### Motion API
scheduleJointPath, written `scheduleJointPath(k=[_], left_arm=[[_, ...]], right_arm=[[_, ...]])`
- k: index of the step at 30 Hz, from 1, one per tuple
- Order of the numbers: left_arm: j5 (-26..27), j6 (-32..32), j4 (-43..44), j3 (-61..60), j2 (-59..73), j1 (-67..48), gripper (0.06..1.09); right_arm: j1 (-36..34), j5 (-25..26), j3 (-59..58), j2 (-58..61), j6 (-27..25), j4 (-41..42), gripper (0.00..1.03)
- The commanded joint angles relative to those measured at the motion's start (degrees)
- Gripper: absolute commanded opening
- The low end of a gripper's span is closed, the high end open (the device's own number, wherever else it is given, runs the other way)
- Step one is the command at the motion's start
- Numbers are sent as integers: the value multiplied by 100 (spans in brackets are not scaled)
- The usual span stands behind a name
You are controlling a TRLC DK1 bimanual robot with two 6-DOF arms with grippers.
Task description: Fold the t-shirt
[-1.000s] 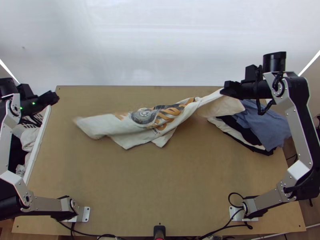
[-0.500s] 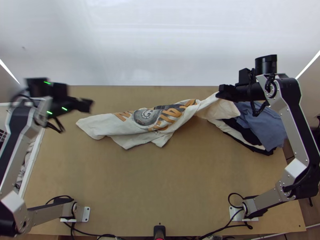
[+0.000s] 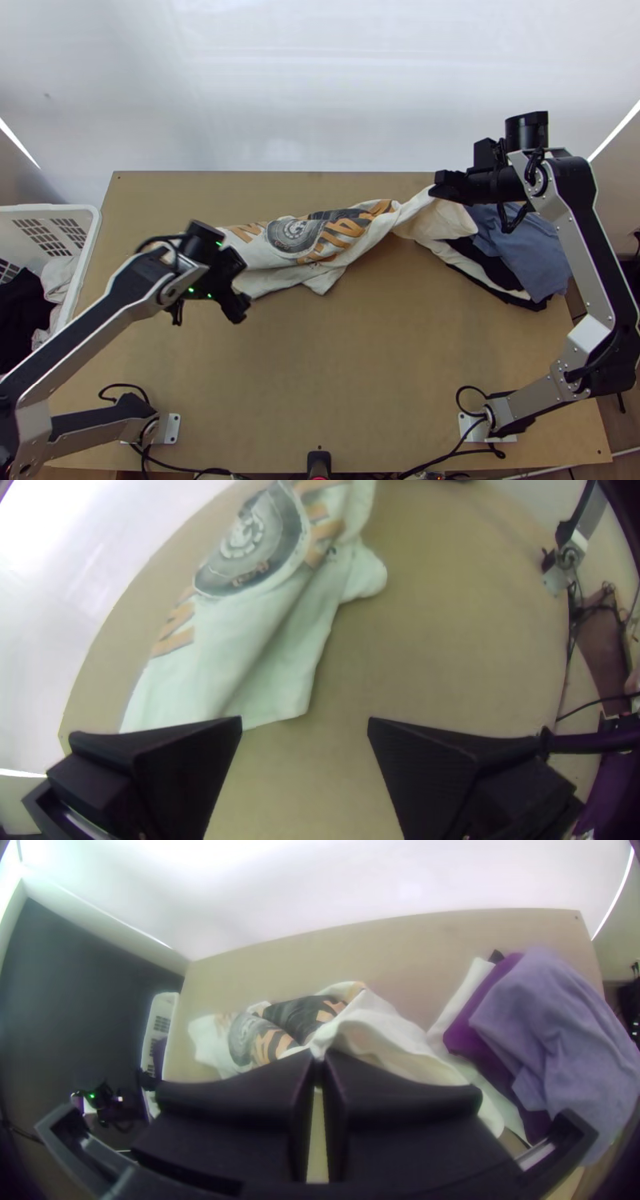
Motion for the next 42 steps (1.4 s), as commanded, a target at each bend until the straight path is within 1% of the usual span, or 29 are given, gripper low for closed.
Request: scheduleJointPath(k=[1, 2, 4, 5, 6, 17, 29, 30, 31, 32, 33, 37, 40, 42], left_arm=[[-378, 388, 100, -432, 353, -406, 97], [-386, 414, 179, -485, 397, -415, 97], [-378, 441, 240, -564, 511, -432, 86], [-378, 458, 425, -625, 564, -432, 81], [-378, 467, 469, -652, 616, -432, 80], [-378, 441, 979, -661, 1205, -467, 80], [-378, 520, 1295, -669, 1601, -423, 80], [-378, 520, 1339, -669, 1610, -415, 69], [-369, 511, 1480, -687, 1618, -397, 52], [-369, 511, 1708, -713, 1610, -380, 28], [-378, 493, 1954, -731, 1618, -362, 8], [-378, 608, 2007, -625, 1829, -318, 9], [-369, 502, 2016, -494, 1785, -160, 9], [-272, 423, 1902, -335, 1601, -46, 9]], right_arm=[[-2, 0, -39, 5, 7, 51, 3], [-2, 0, -48, 14, 7, 69, 3], [16, 0, -48, 31, 25, 95, 3], [25, 0, -48, 49, 25, 113, 3], [42, 0, -48, 49, 34, 139, 3], [86, 9, -65, 84, 43, 183, 3], [60, 9, -144, 84, 16, 200, 3], [60, 9, -144, 84, 16, 200, 3], [60, 9, -153, 75, 16, 200, 3], [69, 9, -153, 75, 16, 200, 3], [78, 9, -162, 75, 16, 209, 3], [86, 9, -180, 75, 16, 218, 3], [78, 9, -180, 75, 16, 244, 3], [60, 9, -180, 75, 7, 244, 3]])
